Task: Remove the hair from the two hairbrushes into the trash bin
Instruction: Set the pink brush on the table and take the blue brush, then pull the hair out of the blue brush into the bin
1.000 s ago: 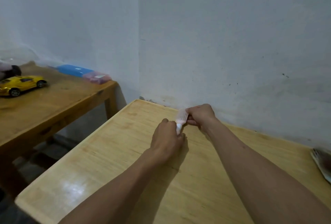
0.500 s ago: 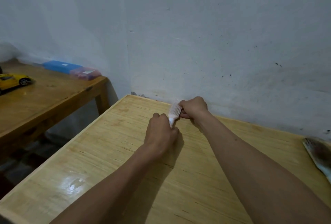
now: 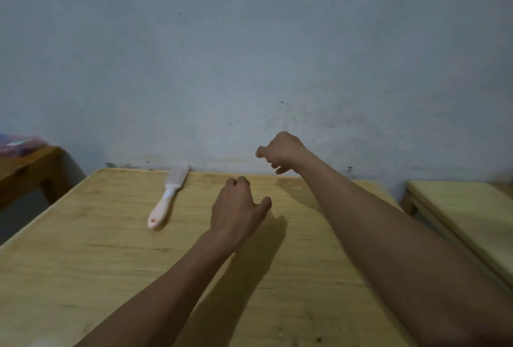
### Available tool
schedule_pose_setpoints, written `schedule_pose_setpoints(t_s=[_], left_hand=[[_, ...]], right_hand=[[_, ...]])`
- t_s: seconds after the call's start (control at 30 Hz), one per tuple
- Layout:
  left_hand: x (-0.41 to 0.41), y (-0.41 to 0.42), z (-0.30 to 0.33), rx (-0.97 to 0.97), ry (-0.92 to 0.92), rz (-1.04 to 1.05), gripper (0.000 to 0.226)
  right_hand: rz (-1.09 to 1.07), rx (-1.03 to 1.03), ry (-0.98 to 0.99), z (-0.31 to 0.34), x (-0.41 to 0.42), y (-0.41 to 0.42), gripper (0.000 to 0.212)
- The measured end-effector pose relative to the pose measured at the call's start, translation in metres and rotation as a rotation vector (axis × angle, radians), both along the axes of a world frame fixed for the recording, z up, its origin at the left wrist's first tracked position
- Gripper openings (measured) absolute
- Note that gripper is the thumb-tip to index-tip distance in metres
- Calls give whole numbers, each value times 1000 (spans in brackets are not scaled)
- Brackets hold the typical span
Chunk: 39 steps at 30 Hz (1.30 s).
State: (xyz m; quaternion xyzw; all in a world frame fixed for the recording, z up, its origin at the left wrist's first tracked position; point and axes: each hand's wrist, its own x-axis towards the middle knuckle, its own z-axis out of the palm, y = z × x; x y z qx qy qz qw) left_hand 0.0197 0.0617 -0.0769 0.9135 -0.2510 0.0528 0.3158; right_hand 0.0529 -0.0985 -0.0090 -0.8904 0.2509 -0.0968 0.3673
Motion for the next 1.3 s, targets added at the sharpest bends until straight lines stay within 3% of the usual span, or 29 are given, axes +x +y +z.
schedule_pose_setpoints(t_s=[0.1,0.27,0.4,0.5,0.63,0.8,0.87,0.97,1.13,1.3], left_hand=[[-36,-46,-7,18,29,-94,60],[-83,-105,-19,65,96,-209,58],[-104,-136,-28,123,39,-231,65],[-107,-150,-31,137,28,-221,56],[-102,-152,-34,131,4,-252,40],[-100,-129,-23,-58,155,-193,40],[-91,-120,-19,-227,383,-127,40],[-82,-99,-11,-516,710,-96,15],[-79,-46,3,-681,671,-113,34],[-77,25,12,-762,553,34,40]], right_hand=[[-49,-106,89,0,-48,-41,27],[-210,-244,182,-25,-110,-95,36],[-293,-198,165,-44,-130,-123,48],[-287,-129,143,-53,-128,-128,65],[-195,44,152,-56,-125,-116,43],[-195,15,21,-44,-117,-93,28],[-171,66,-27,-31,-116,-80,23],[-118,136,-73,-9,-116,-56,20],[21,172,-86,15,-114,-2,29],[226,293,-62,39,-114,56,40]])
